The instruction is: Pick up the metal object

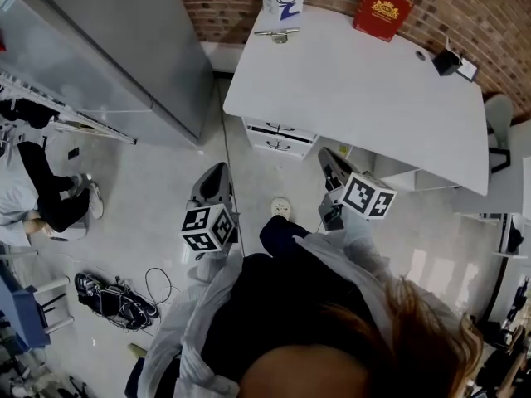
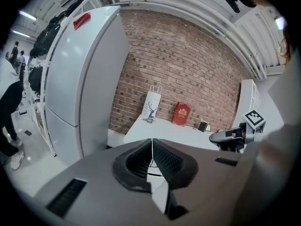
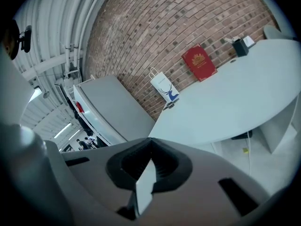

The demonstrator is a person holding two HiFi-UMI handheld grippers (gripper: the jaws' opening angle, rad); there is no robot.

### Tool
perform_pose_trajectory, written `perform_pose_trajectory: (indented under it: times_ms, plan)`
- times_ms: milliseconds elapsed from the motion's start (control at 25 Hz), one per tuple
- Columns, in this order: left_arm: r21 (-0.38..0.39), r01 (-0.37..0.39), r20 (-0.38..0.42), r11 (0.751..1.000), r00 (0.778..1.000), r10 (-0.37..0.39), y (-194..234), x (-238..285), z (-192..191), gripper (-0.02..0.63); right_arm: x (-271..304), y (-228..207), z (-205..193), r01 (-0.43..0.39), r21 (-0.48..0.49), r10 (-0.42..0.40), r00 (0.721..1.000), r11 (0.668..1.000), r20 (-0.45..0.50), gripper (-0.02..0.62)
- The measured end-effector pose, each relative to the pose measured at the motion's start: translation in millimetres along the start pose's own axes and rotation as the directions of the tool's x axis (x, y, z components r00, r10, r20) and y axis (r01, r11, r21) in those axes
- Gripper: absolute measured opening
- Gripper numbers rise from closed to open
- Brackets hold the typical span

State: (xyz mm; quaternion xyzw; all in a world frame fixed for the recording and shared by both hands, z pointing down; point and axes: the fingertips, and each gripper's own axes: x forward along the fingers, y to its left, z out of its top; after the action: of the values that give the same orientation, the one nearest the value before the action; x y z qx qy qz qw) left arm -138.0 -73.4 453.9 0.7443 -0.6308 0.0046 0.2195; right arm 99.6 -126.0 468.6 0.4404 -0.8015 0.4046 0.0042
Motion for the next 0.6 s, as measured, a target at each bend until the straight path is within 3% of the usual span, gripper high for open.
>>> perform_pose_trajectory:
  times_ms: [160,280,320,360,400,480,600]
  plan:
    - [0.002,-0.008,-0.001,1.000,1.000,0.008,2,23,6,0.021,20,-10,17,-0.004,0.009,0.004,1.000,1.000,-0.003,0.006]
    - [0.007,-0.019,0.000,1.000,1.000,0.019,7,38,11,0.021,34,-14,31,-0.040,0.102,0.038,0.999,0.994,0.021,0.006]
    - [0.009,-0.024,0.002,1.000,1.000,0.024,9,43,13,0.021,39,-15,35,-0.068,0.155,0.064,0.997,0.986,0.032,0.019]
    - [0.012,-0.030,0.006,0.999,1.000,0.029,10,47,15,0.021,44,-16,40,-0.104,0.211,0.097,0.994,0.972,0.043,0.109]
    - [0.015,-0.035,0.011,0.999,0.999,0.035,11,51,17,0.021,49,-16,44,-0.140,0.266,0.130,0.990,0.954,0.054,0.183]
    - [0.017,-0.046,0.018,0.999,0.999,0.046,14,56,19,0.021,59,-18,52,-0.212,0.386,0.190,0.977,0.898,0.095,0.210]
    - [0.017,-0.060,0.015,0.998,0.998,0.060,17,59,18,0.021,66,-22,61,-0.306,0.583,0.241,0.952,0.753,0.188,0.241]
